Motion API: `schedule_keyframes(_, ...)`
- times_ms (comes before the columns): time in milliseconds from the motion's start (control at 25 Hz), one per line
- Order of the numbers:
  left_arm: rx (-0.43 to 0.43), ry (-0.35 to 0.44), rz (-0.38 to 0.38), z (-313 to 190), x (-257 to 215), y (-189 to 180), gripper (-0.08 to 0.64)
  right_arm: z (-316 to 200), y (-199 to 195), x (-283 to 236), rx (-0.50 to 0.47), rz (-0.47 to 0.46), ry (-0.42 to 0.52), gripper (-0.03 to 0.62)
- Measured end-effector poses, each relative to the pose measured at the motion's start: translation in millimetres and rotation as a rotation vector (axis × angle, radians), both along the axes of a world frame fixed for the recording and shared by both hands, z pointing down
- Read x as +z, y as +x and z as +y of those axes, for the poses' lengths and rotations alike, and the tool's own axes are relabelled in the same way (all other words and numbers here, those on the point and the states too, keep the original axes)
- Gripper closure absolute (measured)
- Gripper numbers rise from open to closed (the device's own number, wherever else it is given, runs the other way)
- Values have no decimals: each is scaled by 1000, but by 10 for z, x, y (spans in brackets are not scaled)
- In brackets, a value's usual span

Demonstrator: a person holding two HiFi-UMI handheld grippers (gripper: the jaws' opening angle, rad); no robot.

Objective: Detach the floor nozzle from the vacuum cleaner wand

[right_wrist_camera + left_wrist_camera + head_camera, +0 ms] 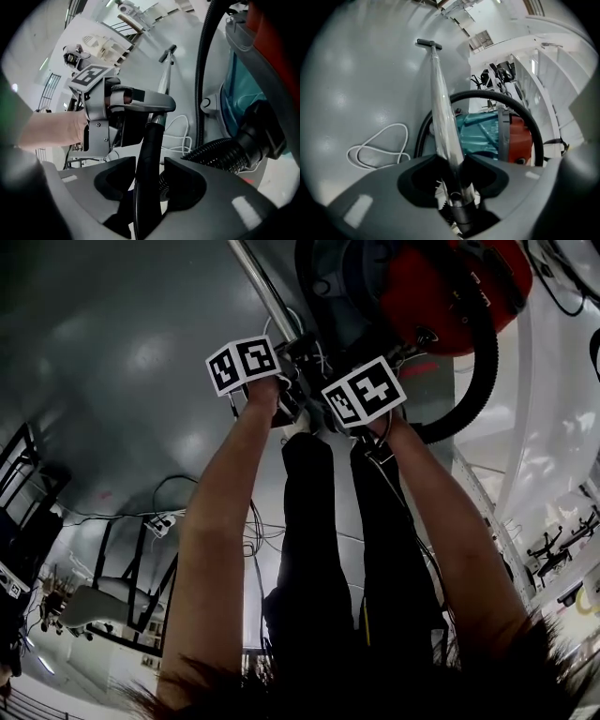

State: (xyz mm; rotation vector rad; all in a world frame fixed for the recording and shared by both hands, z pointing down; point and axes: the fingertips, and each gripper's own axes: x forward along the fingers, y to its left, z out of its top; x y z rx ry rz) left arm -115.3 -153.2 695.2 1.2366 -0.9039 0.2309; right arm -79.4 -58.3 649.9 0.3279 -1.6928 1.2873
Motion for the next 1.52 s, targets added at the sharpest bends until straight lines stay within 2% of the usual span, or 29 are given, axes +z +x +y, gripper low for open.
schedule_keyframes(200, -8, -21, 2, 41, -36, 17, 374, 112, -25, 59, -101, 25, -19, 396)
schedule_keyframes(440, -23, -36, 13, 94, -36, -27, 383, 234, -102, 77, -77, -5, -127, 430)
schedule_keyframes(640, 5, -54, 16, 142, 0, 33, 380, 266, -26, 89, -105, 58, -69, 431)
schedule_keyframes(840, -59, -33, -70, 137, 6, -1, 385, 278, -36, 70, -102, 77, -37, 431)
schedule_keyframes(920, -73, -24, -77, 152, 15, -1, 385, 295, -24, 68, -112, 83, -29, 431)
schedule_keyframes(1040, -14, -43, -33, 196, 25, 48, 384, 333, 10, 53, -123, 96, -12, 431)
schedule_keyframes(1160, 69, -60, -27, 239, 26, 84, 379, 370, 19, 43, -121, 111, 3, 430)
schedule_keyframes(1240, 51, -66, -38, 240, 49, 51, 382, 437, 17, 20, -125, 119, -3, 430)
schedule_keyframes(1320, -12, -66, -90, 199, 114, -180, 388, 694, -20, -88, -178, 80, -24, 430)
schedule_keyframes(1400, -63, -50, -144, 77, 150, -594, 396, 1007, 21, -180, -315, 52, 38, 434)
schedule_keyframes(1480, -75, -11, -132, -127, 52, -856, 393, 1172, 176, -142, -417, 71, 107, 436)
schedule_keyframes(1520, -85, 7, -116, -211, -8, -886, 393, 1200, 247, -102, -424, 82, 114, 436)
